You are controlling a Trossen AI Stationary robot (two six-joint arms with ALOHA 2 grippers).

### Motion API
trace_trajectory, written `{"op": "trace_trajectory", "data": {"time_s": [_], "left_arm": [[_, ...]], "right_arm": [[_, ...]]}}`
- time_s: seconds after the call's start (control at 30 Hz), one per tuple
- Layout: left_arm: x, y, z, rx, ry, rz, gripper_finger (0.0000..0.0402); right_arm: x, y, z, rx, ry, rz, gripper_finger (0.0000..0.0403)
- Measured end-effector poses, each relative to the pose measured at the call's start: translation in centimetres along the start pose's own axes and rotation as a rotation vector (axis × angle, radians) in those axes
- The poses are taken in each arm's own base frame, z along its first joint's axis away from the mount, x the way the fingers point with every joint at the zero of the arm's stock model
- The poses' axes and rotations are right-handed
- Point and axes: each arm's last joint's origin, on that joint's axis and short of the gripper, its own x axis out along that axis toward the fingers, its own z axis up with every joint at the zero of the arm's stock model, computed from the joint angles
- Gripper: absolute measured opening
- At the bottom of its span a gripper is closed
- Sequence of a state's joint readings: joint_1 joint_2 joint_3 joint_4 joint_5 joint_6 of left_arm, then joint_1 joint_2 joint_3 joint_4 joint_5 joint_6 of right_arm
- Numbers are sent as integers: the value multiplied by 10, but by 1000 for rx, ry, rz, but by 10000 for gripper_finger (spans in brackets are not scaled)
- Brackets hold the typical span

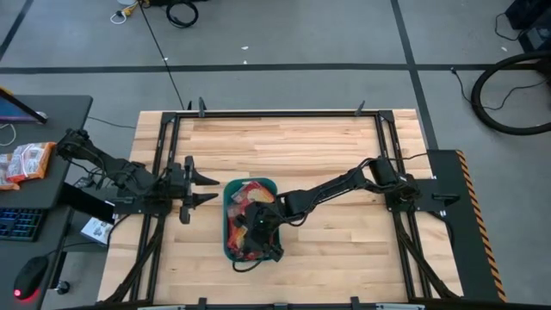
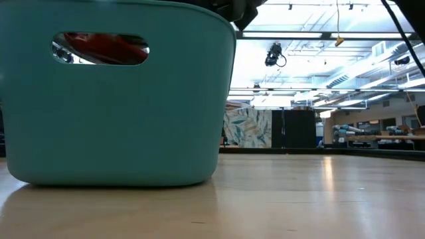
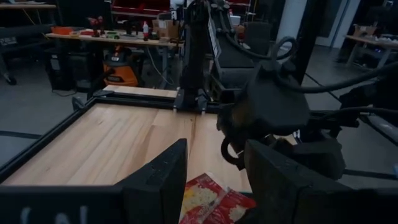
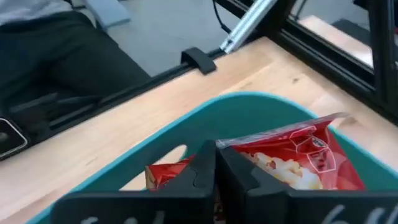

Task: Sort popcorn bags into baskets
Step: Put the red popcorn bag into the green bin

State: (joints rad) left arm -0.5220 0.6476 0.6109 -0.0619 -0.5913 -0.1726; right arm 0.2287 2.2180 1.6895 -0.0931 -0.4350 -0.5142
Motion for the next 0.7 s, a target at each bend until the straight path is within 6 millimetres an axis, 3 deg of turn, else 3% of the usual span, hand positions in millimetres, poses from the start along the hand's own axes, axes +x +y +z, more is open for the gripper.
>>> {"op": "trace_trajectory", "data": {"time_s": [0.4,0.53,0.7], "left_arm": [[0,0,-1,7,9,1,164],[0,0,-1,7,10,1,164],[0,0,-2,12,19,3,164]], "right_arm": [[-4,-4,8,32,71,-119,134],[-10,-8,18,40,136,-175,150],[-32,-7,43,76,253,-234,150]]}}
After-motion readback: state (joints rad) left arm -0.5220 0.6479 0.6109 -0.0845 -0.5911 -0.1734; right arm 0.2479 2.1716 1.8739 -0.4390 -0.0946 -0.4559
